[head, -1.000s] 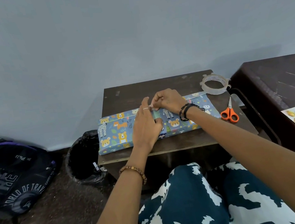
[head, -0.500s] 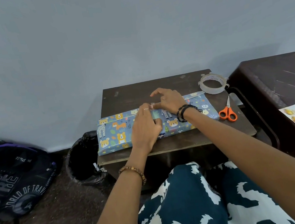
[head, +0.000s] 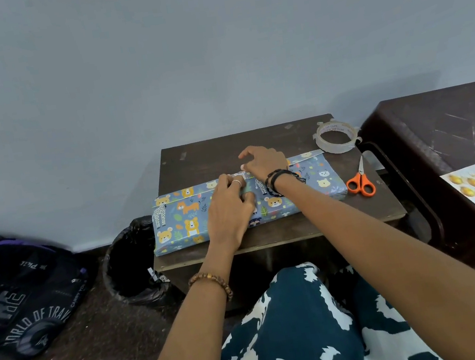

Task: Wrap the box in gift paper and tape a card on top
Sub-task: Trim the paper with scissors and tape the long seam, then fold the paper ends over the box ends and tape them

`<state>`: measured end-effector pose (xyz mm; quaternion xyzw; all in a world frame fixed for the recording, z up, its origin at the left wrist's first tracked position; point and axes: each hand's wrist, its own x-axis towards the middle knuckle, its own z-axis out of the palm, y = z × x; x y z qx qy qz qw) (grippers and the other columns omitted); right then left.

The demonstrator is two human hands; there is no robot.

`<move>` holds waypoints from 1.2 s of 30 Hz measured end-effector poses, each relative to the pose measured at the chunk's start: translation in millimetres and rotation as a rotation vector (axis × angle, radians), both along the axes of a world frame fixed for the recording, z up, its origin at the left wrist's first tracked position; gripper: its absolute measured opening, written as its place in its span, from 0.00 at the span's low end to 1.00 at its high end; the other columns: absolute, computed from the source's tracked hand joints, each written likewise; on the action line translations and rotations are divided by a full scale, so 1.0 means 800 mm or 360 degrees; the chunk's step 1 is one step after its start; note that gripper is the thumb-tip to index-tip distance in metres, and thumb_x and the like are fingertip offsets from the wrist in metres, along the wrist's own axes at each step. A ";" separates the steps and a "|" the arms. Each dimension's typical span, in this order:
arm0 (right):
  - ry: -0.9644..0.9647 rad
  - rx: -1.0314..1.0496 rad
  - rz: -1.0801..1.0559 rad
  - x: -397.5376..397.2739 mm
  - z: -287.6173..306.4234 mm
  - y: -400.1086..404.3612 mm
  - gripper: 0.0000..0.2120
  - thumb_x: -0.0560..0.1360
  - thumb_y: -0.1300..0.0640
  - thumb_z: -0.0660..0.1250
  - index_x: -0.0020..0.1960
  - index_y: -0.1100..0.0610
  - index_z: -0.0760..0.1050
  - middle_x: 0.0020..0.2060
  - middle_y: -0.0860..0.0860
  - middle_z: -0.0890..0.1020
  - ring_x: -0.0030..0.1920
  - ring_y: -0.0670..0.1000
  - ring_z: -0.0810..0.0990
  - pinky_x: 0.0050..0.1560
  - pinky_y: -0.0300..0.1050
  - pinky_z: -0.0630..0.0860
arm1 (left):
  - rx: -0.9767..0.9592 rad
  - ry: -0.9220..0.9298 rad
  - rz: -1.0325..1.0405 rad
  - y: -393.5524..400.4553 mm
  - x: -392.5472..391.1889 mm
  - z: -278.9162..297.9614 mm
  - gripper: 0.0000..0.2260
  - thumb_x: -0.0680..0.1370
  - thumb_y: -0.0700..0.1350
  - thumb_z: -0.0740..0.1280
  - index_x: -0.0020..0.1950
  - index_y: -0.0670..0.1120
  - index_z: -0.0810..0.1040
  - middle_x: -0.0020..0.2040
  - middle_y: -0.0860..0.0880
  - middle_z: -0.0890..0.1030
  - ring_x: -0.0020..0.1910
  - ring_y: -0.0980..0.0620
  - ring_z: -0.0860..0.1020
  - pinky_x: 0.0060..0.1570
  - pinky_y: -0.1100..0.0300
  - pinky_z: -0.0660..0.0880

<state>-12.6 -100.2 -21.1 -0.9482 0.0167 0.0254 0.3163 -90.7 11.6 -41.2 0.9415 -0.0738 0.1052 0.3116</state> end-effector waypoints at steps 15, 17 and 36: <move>-0.0361 -0.0199 0.0052 -0.032 -0.010 0.003 0.14 0.79 0.60 0.54 0.62 0.50 0.70 0.37 0.52 0.79 0.47 0.57 0.77 0.47 0.47 0.60 | 0.0113 -0.0168 -0.0074 -0.001 -0.003 0.000 0.10 0.75 0.41 0.61 0.54 0.39 0.69 0.51 0.44 0.69 0.45 0.48 0.69 0.44 0.57 0.67; -0.0399 -0.0264 0.0129 -0.037 -0.010 -0.001 0.15 0.80 0.60 0.53 0.57 0.48 0.75 0.40 0.51 0.81 0.50 0.55 0.77 0.48 0.48 0.61 | 0.0152 -0.0222 -0.0095 -0.002 -0.003 -0.001 0.08 0.75 0.40 0.61 0.52 0.38 0.70 0.49 0.44 0.69 0.44 0.49 0.68 0.46 0.55 0.69; -0.0228 -0.0046 0.0132 -0.080 -0.005 -0.026 0.29 0.77 0.62 0.59 0.76 0.56 0.52 0.60 0.58 0.72 0.60 0.57 0.69 0.59 0.49 0.69 | 0.0466 0.0129 -0.0382 0.004 0.010 0.004 0.36 0.73 0.68 0.48 0.75 0.47 0.57 0.77 0.46 0.54 0.75 0.48 0.53 0.73 0.50 0.48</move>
